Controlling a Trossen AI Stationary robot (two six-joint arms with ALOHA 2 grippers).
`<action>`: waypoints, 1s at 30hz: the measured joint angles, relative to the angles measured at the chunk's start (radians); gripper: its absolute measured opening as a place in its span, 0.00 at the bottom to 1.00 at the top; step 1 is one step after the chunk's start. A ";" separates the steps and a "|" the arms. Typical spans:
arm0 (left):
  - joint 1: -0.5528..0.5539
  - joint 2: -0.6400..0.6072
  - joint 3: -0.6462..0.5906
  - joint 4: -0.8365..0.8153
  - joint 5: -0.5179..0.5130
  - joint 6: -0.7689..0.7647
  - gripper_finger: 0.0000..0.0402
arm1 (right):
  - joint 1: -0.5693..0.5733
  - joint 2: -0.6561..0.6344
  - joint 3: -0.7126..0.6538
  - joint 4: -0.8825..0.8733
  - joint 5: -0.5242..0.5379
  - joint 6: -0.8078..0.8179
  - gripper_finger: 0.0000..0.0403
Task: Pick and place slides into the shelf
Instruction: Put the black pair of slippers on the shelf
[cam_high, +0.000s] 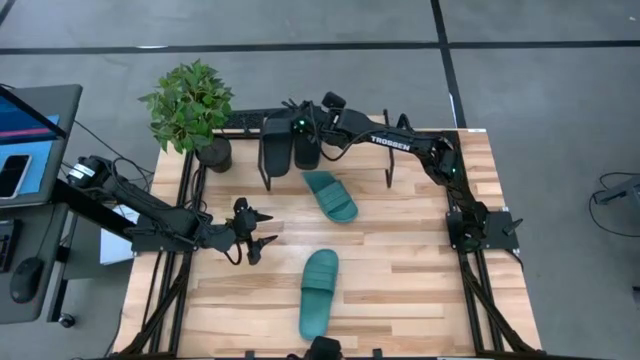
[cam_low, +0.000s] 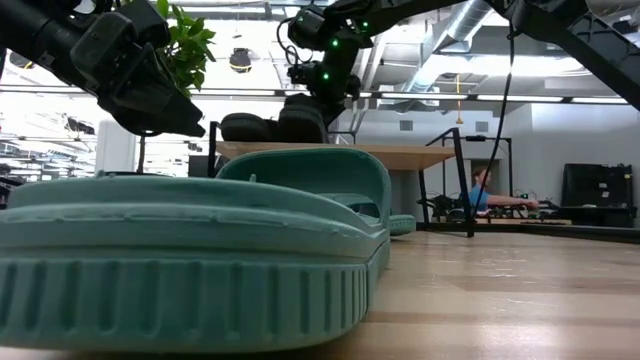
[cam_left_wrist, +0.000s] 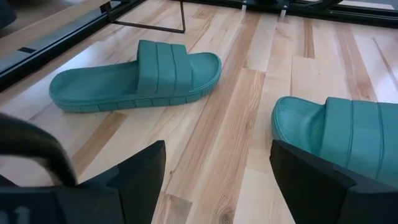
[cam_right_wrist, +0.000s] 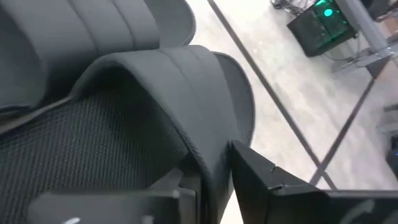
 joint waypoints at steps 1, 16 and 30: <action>0.000 0.000 0.000 0.000 0.000 0.000 0.68 | 0.000 0.000 0.000 -0.001 -0.010 0.000 0.16; 0.000 0.000 0.000 0.000 0.000 0.000 0.68 | 0.002 -0.001 0.001 -0.030 -0.025 -0.046 0.24; 0.000 0.000 0.000 0.000 0.000 0.000 0.68 | 0.034 -0.002 0.001 -0.053 -0.041 -0.157 0.43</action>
